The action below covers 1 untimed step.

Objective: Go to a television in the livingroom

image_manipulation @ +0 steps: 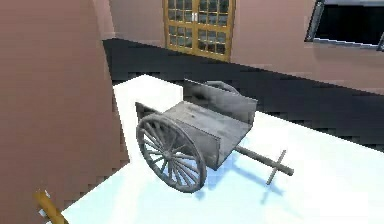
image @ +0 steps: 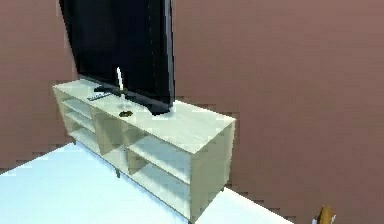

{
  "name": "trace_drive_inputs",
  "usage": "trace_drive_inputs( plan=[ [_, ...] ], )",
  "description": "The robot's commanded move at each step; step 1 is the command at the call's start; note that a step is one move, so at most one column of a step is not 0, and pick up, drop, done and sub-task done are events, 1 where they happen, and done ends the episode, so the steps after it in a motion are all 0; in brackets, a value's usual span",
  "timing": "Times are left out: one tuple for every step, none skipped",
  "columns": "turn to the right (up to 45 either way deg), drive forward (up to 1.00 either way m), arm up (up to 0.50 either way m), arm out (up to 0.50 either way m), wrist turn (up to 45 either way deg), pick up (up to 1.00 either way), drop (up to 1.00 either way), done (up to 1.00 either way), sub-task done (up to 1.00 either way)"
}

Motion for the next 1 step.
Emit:
trace_drive_inputs(
  plan=[
    [0.0,0.55,0.00,0.00,0.0,0.00,0.00,0.00,0.00]
  ],
)
